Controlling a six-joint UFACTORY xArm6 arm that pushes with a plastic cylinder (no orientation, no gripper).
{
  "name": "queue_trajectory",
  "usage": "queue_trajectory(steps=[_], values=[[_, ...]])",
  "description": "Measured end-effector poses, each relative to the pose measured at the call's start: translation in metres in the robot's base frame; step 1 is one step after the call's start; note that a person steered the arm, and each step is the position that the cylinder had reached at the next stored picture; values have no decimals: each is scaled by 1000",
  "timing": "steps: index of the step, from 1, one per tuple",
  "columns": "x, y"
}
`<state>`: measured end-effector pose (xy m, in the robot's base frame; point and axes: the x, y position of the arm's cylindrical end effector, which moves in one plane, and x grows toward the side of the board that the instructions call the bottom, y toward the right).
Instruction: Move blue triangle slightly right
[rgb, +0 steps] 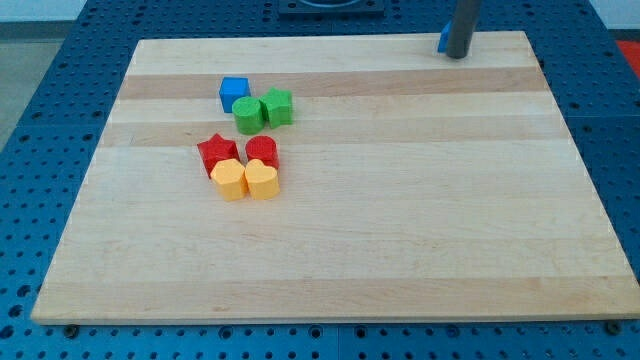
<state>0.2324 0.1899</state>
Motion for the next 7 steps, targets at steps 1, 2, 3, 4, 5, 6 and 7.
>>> queue_trajectory(steps=[1, 2, 3, 4, 5, 6, 7], values=[[7, -15], [34, -84], [29, -163], [-12, -209], [-39, -201], [-40, -187], [-40, -148]])
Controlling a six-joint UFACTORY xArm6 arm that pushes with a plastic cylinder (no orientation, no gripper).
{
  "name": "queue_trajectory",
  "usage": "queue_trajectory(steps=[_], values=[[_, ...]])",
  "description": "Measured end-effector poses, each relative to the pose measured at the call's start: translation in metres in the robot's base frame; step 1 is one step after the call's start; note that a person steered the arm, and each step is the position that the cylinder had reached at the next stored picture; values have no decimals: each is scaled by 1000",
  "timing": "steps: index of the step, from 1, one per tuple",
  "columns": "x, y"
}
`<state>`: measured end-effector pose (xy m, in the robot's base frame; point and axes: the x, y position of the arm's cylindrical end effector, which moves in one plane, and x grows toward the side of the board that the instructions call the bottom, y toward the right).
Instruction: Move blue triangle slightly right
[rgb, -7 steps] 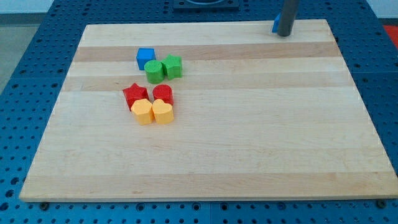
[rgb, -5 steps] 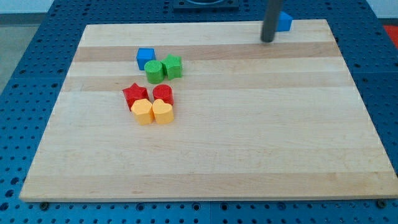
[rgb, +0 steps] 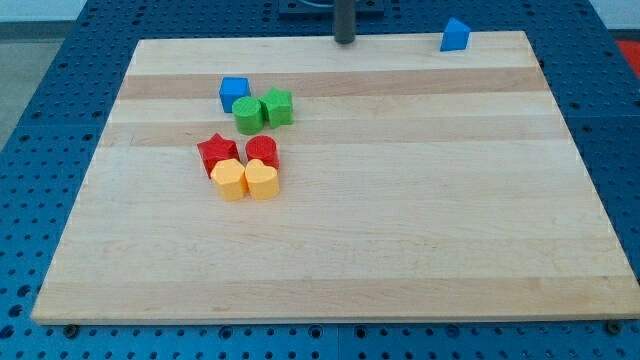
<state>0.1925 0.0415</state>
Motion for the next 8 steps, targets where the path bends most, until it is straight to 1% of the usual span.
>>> queue_trajectory(steps=[1, 2, 7, 8], values=[[-1, 84], [-1, 121], [-1, 144], [-1, 103]])
